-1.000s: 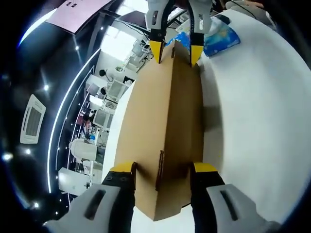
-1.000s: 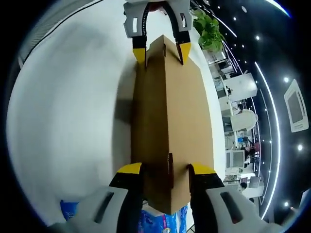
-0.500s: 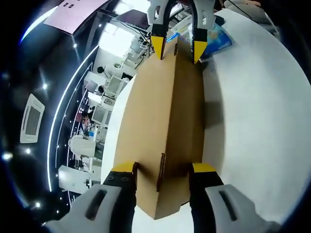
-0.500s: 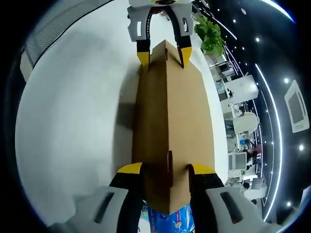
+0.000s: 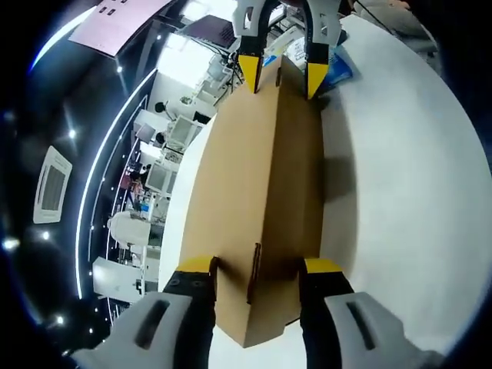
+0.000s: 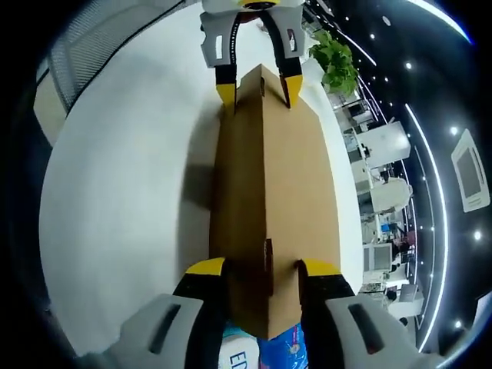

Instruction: Operate the shoe box by opening the lid, removing the specified soft item, and placing it in the target area until the item is outside and the box remains undamaged.

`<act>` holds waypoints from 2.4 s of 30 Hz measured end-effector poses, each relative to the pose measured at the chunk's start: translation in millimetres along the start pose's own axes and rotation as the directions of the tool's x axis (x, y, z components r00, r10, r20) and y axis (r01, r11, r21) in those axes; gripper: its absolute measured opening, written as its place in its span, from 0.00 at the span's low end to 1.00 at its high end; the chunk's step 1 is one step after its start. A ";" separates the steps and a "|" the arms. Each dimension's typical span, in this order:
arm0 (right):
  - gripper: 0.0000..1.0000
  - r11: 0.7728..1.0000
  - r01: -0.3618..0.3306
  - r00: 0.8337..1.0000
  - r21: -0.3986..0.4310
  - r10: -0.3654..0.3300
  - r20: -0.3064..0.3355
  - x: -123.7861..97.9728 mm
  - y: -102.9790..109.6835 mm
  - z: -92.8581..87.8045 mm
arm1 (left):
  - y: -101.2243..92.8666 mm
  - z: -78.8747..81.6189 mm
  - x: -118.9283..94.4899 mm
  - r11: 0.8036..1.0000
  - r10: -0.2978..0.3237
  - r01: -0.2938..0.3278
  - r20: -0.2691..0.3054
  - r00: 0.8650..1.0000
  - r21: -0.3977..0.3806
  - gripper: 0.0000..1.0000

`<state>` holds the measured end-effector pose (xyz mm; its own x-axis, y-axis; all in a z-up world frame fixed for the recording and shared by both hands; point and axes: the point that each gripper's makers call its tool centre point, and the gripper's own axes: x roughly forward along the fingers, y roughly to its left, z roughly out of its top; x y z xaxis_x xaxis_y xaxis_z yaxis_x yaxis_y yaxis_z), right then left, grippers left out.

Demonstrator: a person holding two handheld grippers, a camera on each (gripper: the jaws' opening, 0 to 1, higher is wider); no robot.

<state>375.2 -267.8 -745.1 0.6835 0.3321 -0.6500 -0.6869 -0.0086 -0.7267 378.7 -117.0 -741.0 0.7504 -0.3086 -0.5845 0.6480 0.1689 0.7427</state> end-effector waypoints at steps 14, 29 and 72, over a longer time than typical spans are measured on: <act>0.34 1.000 -0.013 0.999 -0.019 0.014 0.035 -15.7 16.4 9.0 | -16.4 -3.8 -19.5 1.000 0.005 -0.005 -0.020 1.000 -0.010 0.41; 0.34 0.999 -0.017 0.997 -0.044 0.020 0.072 -33.3 32.8 12.6 | -34.9 -2.0 -32.5 0.999 0.018 -0.020 -0.041 0.999 -0.046 0.42; 0.37 0.999 -0.049 0.993 -0.008 0.050 0.103 -35.2 34.9 15.0 | -17.5 59.4 -78.5 0.870 -0.149 0.196 0.137 0.979 -0.453 0.97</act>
<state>323.4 -265.6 -744.2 0.6192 0.4267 -0.6592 -0.7179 -0.0325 -0.6954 300.7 -151.3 -688.7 0.6204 -0.4555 -0.6385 0.7695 0.5107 0.3833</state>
